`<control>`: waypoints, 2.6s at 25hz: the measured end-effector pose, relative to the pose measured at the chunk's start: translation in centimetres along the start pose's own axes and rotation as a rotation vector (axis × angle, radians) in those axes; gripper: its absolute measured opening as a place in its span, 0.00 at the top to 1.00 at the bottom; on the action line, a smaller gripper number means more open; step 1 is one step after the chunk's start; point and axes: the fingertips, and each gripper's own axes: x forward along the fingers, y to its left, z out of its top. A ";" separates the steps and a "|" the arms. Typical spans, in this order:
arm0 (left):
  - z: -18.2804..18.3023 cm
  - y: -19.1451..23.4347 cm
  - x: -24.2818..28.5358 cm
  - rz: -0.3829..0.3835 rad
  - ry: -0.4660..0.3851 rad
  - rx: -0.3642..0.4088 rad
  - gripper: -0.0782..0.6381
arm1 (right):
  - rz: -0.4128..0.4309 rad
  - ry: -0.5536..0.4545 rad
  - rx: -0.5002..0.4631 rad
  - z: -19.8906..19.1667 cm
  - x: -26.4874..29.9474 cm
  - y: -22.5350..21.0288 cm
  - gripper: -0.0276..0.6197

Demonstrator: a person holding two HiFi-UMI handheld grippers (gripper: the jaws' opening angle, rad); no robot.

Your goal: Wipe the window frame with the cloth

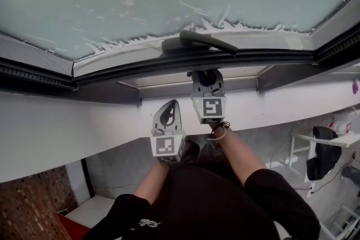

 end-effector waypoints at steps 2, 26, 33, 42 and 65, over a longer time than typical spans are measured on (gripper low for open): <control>0.0 -0.8 0.2 -0.001 0.006 0.003 0.88 | -0.002 0.000 0.010 0.0 -0.2 -0.6 0.88; 1.0 -6.6 2.8 -0.040 0.007 0.036 0.88 | -0.055 -0.002 0.009 0.0 -2.7 -7.1 0.88; 1.0 -8.0 3.6 -0.057 0.015 0.042 0.88 | -0.071 -0.004 0.013 -0.1 -3.3 -8.8 0.88; 1.4 -10.3 5.1 -0.084 0.017 0.048 0.88 | -0.084 -0.014 -0.009 0.0 -4.1 -11.2 0.88; 2.3 -16.9 8.1 -0.176 0.027 0.101 0.88 | -0.141 -0.025 0.013 0.0 -6.4 -17.3 0.88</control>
